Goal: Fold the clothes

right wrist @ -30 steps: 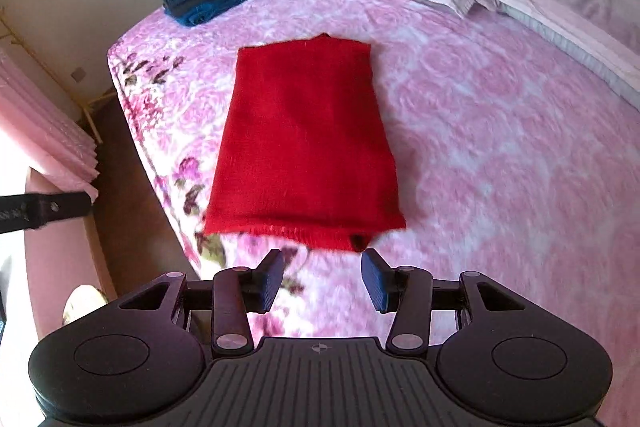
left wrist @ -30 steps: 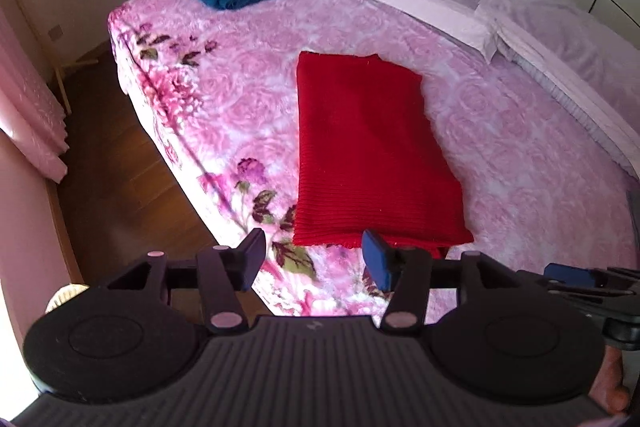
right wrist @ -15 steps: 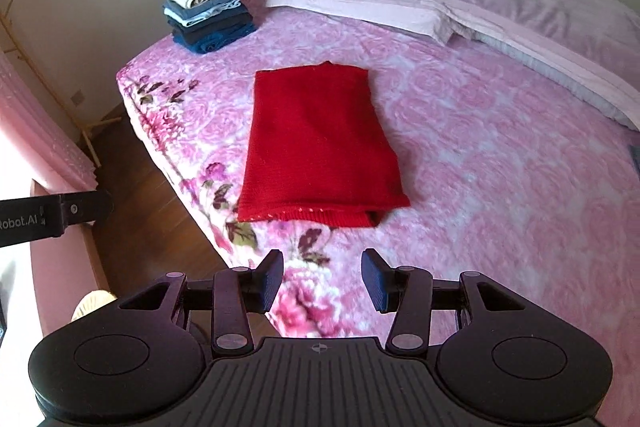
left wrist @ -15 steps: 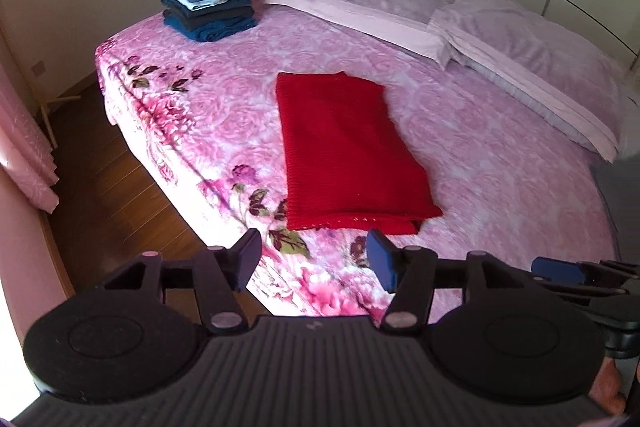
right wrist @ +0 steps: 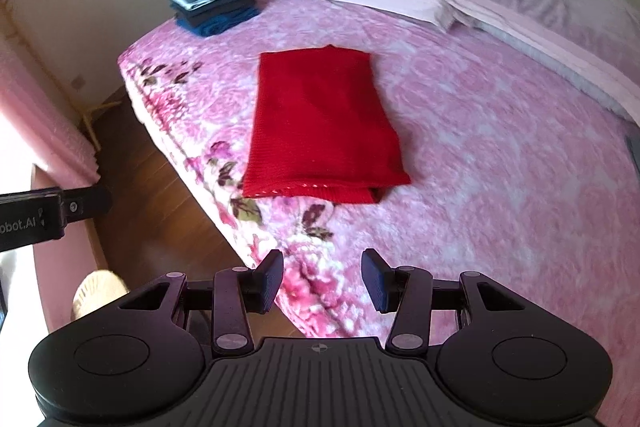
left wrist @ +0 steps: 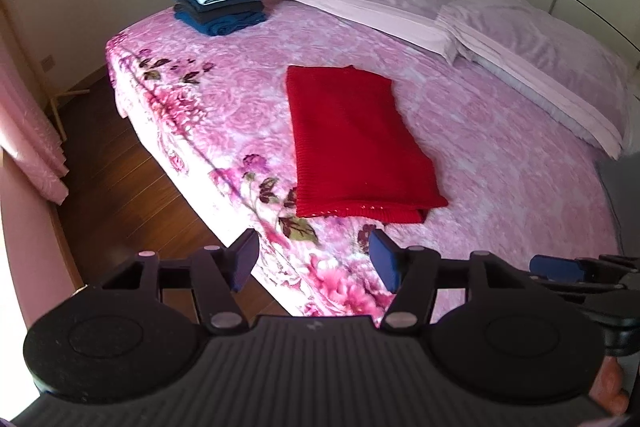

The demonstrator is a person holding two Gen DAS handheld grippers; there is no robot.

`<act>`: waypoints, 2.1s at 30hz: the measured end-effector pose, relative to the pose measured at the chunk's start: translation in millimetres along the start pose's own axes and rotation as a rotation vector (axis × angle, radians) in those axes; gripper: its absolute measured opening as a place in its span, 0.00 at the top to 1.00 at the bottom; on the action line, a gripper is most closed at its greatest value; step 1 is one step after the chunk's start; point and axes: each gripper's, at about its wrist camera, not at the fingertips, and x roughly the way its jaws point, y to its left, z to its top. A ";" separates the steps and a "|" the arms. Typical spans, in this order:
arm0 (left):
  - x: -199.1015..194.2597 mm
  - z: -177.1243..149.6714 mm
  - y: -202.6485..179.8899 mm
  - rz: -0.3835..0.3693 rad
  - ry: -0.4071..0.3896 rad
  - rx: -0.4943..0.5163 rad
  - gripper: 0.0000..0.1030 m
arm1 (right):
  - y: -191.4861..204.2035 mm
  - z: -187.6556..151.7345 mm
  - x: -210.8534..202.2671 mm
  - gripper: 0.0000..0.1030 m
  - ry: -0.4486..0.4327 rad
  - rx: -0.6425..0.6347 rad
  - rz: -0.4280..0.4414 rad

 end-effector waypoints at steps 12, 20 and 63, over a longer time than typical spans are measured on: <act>18.6 18.3 -27.9 0.034 -0.008 -0.063 0.44 | -31.6 29.9 17.1 0.54 0.026 -0.070 0.022; 35.7 28.0 -44.4 0.038 0.001 -0.081 0.44 | -54.8 49.1 26.1 0.54 0.030 -0.074 0.035; 303.6 62.6 112.9 -0.313 0.296 -0.122 0.41 | -139.4 106.6 232.0 0.54 0.185 0.364 0.179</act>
